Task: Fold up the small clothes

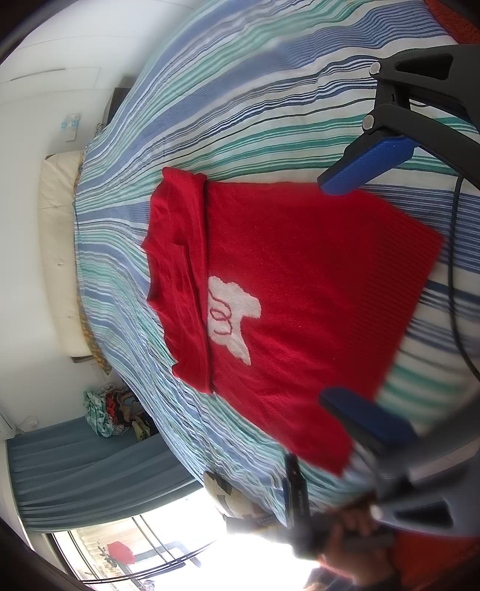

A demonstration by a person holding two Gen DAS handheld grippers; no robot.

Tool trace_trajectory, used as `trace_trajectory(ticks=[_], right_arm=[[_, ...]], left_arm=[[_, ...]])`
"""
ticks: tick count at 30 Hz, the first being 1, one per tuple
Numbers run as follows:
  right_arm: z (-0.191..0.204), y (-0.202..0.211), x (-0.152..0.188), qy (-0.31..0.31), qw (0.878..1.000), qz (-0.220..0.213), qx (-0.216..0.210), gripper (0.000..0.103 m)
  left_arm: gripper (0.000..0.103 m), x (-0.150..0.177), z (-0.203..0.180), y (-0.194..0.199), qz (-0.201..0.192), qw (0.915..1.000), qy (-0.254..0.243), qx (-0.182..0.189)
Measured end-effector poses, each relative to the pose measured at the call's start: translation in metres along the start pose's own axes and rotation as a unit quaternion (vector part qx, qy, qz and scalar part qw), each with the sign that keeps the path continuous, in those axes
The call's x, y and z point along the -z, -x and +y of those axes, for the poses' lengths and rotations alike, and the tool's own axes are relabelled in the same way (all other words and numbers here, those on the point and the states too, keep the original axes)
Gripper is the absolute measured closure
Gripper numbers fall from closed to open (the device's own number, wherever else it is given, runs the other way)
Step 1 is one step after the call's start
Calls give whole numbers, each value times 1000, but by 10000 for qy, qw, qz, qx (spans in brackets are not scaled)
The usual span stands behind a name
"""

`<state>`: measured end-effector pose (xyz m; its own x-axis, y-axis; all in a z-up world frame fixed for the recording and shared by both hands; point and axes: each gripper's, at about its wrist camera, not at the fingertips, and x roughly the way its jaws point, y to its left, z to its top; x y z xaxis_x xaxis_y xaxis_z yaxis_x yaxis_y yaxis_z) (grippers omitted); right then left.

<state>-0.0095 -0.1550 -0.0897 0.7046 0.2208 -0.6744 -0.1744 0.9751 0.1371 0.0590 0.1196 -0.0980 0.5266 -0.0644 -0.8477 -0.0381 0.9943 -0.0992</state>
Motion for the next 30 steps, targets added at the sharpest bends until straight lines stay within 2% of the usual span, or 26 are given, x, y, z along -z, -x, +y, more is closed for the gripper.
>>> trace_trajectory(ticks=[30], right_arm=[[0,-4,3,-15,10000,41,3,1]], left_arm=[[9,1,-2,-3,66,10000,12,-37]])
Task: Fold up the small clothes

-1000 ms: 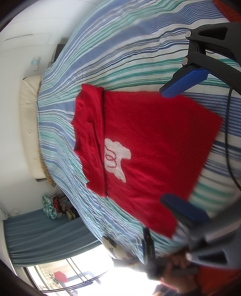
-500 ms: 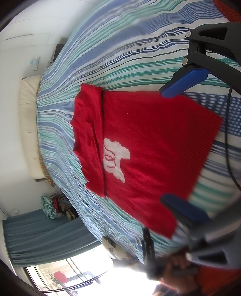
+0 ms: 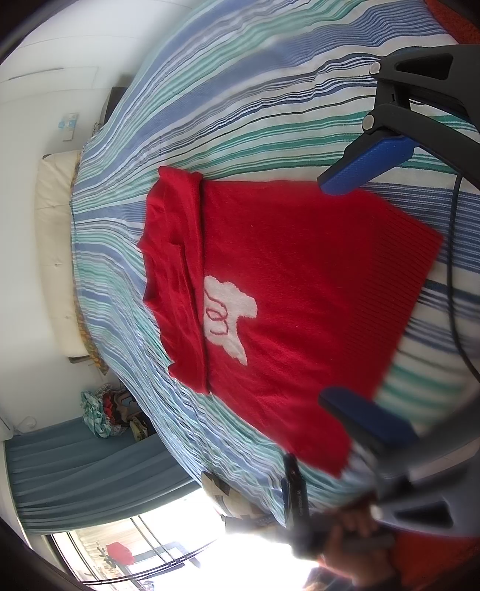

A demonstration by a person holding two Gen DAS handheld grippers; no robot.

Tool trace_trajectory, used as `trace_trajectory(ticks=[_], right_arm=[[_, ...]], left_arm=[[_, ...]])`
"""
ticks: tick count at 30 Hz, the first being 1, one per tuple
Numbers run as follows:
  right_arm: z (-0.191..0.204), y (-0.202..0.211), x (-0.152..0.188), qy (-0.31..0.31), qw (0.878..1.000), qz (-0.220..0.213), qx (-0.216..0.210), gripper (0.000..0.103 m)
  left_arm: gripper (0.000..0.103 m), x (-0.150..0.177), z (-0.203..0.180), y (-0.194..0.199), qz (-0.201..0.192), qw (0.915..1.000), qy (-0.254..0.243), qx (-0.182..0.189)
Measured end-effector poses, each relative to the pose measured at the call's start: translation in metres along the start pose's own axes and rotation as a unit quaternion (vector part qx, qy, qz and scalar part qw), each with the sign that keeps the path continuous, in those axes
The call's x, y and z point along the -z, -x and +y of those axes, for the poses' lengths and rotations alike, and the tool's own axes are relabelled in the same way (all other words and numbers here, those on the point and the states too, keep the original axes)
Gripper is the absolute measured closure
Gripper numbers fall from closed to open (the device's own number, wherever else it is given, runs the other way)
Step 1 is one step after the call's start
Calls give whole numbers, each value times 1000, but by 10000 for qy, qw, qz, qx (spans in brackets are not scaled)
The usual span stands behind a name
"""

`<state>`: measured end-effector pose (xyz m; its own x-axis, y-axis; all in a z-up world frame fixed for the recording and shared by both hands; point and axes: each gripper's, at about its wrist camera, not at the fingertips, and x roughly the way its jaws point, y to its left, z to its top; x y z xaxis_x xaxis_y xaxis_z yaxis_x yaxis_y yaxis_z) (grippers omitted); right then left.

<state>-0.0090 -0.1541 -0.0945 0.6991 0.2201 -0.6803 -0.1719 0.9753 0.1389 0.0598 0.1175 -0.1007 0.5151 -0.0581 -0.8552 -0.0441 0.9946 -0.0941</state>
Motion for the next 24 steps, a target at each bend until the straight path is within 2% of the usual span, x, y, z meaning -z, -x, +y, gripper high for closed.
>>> trace_trajectory(ticks=[24], right_arm=[[1,-6,2,-30,9999,130,-11,1]], left_arm=[[9,1,0,-9,108,9999,-35,-7]])
